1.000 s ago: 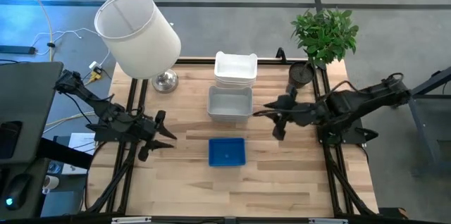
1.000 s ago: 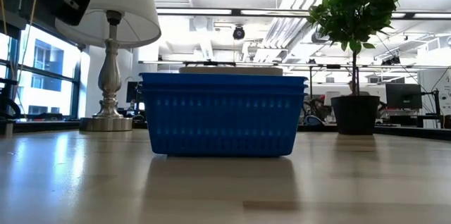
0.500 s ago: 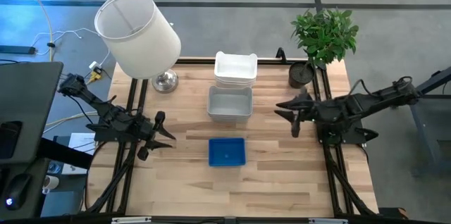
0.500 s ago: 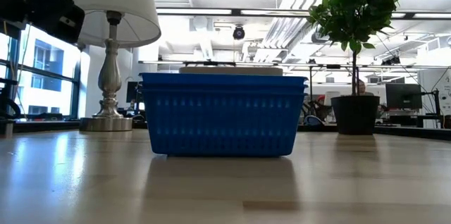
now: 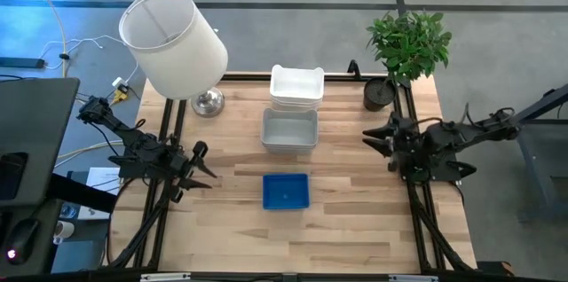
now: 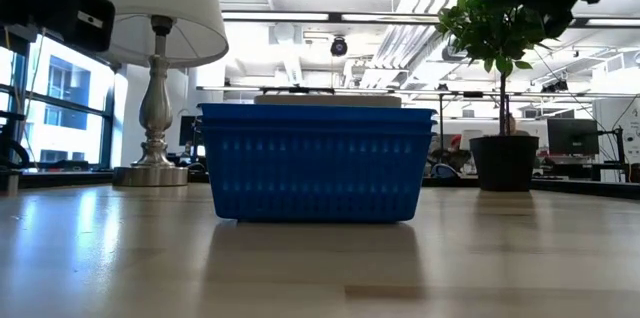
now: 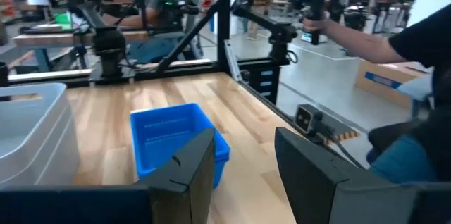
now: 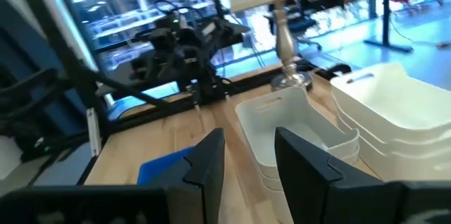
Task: Stack baskets by color
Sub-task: Return to Home Position
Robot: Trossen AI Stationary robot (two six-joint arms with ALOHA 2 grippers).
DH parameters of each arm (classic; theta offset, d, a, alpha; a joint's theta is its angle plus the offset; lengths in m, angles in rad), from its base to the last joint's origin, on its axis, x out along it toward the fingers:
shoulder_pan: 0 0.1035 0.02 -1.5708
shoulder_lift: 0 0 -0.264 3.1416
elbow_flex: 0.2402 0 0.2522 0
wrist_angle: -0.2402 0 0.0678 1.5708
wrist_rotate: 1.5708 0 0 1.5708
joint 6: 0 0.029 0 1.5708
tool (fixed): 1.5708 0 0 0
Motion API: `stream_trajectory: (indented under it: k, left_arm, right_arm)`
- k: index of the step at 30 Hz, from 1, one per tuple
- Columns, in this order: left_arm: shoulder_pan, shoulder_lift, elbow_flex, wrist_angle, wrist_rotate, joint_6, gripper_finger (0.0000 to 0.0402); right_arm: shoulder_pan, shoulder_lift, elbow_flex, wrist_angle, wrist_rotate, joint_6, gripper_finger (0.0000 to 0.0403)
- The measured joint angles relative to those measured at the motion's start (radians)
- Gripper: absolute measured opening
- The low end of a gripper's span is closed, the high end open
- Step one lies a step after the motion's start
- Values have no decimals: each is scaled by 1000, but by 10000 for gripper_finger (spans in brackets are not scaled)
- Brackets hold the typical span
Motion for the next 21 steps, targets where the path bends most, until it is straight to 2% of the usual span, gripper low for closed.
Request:
stream_trajectory:
  k: [9,15,21]
  left_arm:
    - [0,0,0,4,16,13,136]
    - [0,0,0,7,14,125,136]
    - [0,0,0,22,-87,183,136]
  right_arm:
    - [0,-181,-134,54,-54,-92,114]
    - [0,-283,-241,82,-105,-105,114]
    - [0,-280,-310,118,-112,-128,114]
